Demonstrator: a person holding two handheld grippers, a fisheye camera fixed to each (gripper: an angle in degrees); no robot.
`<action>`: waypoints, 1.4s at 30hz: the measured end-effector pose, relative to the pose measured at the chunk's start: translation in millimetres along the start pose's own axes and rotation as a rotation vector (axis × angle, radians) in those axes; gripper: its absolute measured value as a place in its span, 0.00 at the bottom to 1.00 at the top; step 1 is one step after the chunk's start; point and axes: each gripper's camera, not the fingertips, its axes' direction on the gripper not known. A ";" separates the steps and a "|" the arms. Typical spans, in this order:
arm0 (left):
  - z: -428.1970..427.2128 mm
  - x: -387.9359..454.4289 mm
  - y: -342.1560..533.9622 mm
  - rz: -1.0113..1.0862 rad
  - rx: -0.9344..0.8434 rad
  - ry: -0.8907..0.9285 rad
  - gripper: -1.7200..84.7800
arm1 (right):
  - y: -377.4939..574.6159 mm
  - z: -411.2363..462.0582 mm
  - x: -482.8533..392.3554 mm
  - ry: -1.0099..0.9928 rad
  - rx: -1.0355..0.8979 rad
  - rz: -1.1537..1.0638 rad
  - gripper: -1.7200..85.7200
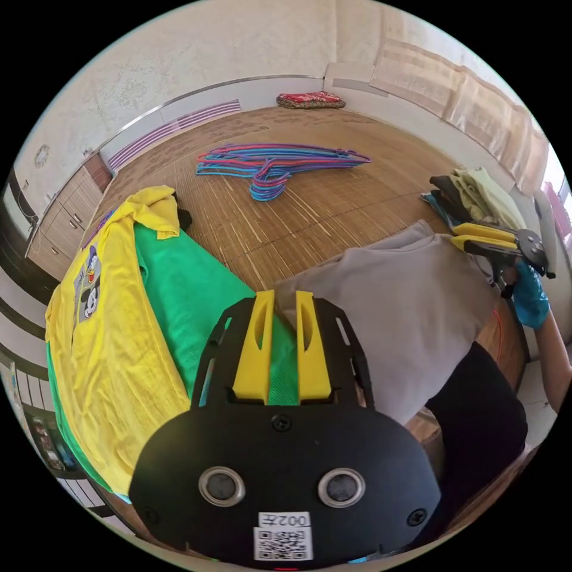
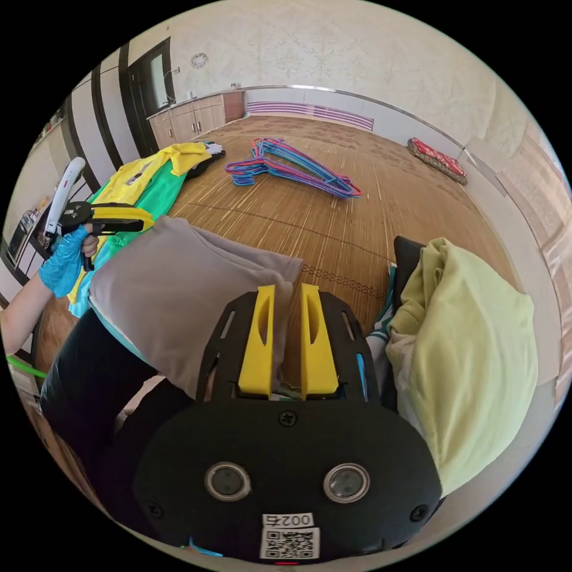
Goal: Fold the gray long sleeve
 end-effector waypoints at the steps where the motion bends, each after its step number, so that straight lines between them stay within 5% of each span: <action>1: -5.6 -0.9 2.9 0.006 0.008 0.016 0.09 | 3.7 -5.3 -0.2 -0.015 0.003 -0.009 0.12; 6: -40.8 -0.1 45.9 0.137 0.015 0.193 0.16 | 50.4 -36.2 -2.6 -0.144 -0.012 -0.074 0.15; 15: -32.1 6.2 86.1 0.295 -0.102 0.368 0.13 | 109.7 -21.7 5.7 -0.258 -0.103 -0.083 0.15; 24: -28.7 4.8 85.1 0.344 -0.110 0.331 0.01 | 123.1 -31.3 21.4 -0.306 -0.089 -0.082 0.01; 42: -37.1 21.0 91.9 0.420 -0.160 0.200 0.01 | 136.3 -72.7 -15.5 -0.173 -0.090 -0.144 0.08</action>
